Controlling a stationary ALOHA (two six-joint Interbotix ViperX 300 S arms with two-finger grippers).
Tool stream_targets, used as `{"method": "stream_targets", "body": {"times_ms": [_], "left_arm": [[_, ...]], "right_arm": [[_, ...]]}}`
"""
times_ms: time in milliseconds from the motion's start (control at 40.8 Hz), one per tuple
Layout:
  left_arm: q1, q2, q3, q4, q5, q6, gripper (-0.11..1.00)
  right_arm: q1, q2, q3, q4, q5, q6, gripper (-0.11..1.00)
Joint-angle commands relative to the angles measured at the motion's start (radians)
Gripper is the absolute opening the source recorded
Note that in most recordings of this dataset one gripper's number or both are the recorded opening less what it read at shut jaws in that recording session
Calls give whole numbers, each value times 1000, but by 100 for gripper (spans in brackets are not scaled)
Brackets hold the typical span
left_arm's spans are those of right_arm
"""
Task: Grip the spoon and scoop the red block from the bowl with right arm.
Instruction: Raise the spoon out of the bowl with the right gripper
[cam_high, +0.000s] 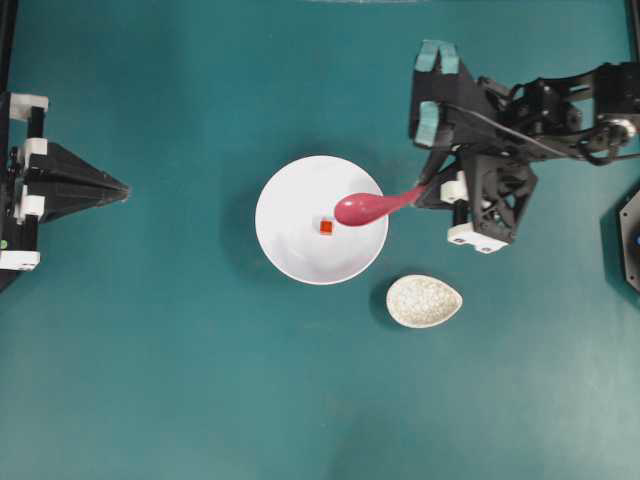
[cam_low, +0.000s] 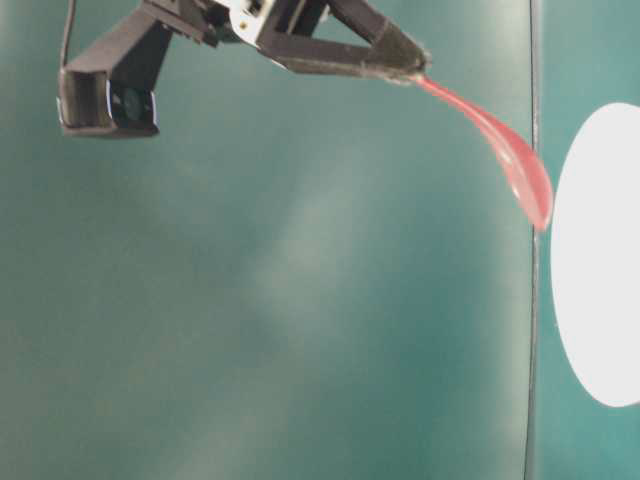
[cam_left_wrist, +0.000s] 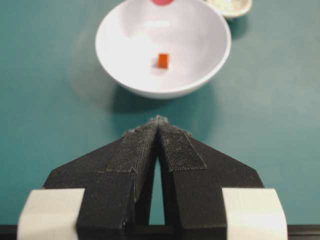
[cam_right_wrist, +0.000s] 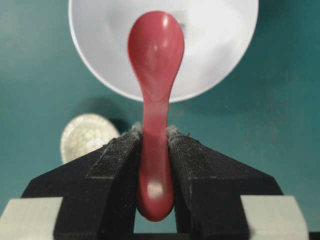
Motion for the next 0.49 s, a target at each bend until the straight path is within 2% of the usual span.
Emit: {"method": "stream_targets", "body": {"times_ms": [0,465], "left_arm": [[2,5,-26,2,-6,0,0],[2,5,-26,2,-6,-2,0]], "right_arm": [[2,-46,2,2,0,8,24],[0,-87,26,0,41,25,24]]}}
